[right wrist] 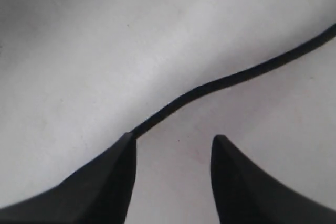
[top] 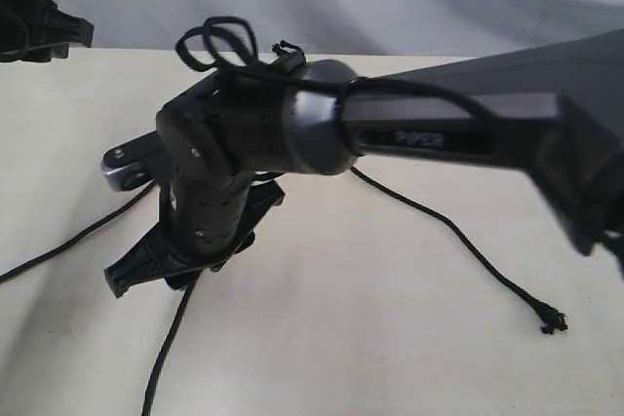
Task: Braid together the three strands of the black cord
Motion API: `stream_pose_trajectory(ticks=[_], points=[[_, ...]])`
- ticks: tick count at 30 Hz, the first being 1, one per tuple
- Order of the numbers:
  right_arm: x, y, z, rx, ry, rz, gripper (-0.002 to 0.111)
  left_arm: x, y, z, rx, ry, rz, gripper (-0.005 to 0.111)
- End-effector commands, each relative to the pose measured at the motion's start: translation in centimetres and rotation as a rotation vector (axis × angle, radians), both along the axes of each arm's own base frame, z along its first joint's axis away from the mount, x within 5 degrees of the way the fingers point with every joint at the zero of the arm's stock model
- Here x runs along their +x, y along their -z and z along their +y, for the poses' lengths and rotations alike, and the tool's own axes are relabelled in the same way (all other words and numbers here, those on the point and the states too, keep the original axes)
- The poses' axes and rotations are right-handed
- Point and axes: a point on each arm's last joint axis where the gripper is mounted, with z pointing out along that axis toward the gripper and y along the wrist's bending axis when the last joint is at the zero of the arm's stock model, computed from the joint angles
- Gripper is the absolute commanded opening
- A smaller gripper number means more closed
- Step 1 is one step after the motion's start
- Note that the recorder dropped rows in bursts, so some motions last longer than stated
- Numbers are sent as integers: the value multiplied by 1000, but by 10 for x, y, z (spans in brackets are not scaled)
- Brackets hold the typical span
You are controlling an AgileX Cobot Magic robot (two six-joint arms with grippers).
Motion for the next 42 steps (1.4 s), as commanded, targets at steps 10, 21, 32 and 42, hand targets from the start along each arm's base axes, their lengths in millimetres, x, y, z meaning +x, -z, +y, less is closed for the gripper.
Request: stream_pose_trajectory(ticks=[10, 21, 32, 42], points=[[10, 41, 25, -46, 11, 138, 43, -1, -4, 0, -16, -5, -40, 51], [2, 39, 5, -220, -107, 249, 0, 0, -4, 0, -16, -4, -46, 51], [70, -71, -110, -318, 212, -28, 0, 0, -4, 0, -16, -4, -46, 51], [119, -46, -237, -346, 568, 77, 0, 0, -5, -1, -39, -9, -56, 51]])
